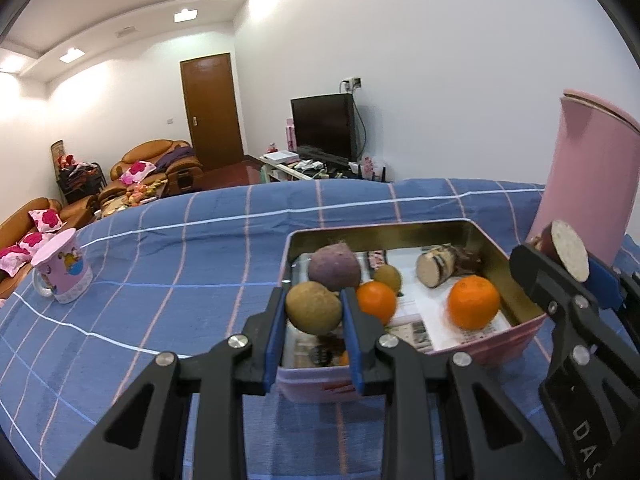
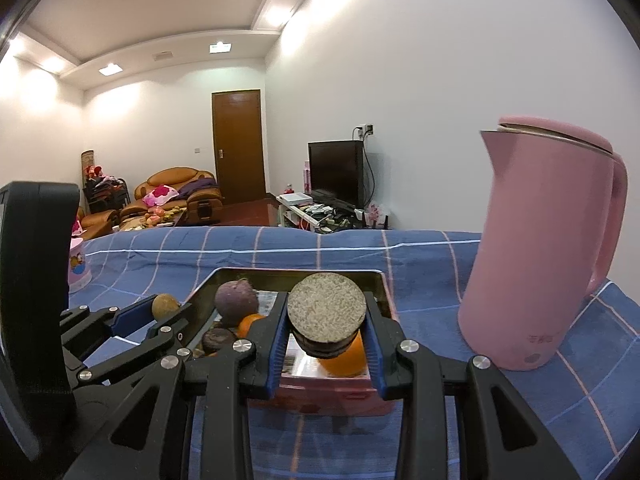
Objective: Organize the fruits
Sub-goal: 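Carry the kiwi and jar over the tin tray with both grippers, then lower the kiwi and jar into the tin tray and open both grippers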
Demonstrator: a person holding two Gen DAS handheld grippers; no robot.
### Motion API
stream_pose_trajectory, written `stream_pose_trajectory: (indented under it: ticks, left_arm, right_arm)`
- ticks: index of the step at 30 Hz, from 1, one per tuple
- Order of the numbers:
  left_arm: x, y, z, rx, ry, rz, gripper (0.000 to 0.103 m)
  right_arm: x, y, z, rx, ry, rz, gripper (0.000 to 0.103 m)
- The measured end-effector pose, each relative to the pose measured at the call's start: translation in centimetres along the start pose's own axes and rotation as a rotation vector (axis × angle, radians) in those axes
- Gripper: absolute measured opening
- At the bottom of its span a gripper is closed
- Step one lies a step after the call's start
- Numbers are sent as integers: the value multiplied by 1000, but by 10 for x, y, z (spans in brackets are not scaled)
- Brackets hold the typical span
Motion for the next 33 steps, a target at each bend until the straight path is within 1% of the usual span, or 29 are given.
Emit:
stream_pose_trajectory:
  ticks: [9, 20, 25, 28, 33]
  left_arm:
    - [4, -11, 22, -38, -17, -14, 29]
    - [12, -31, 43, -106, 6, -35, 29]
    - [17, -39, 39, -136, 35, -35, 29]
    - [21, -43, 30, -124, 47, -28, 29]
    - [29, -52, 14, -116, 84, -26, 29]
  right_arm:
    - [0, -8, 21, -45, -22, -20, 36]
    - [3, -20, 48, -145, -68, -39, 36]
    - [6, -24, 47, -174, -62, -26, 36]
    - [10, -29, 40, -189, -45, -13, 36]
    - [16, -42, 29, -175, -45, -17, 36]
Point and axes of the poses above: each gripper's, at about its wrist camera, not at the fingertips, and y roughly against the way its jaws point, z to its right, x to its top, the point moved 2 cm from there along -y, roughly the way its jaws point, and after that the axes turned 14 degrees about -x, right-handed, at the moved point
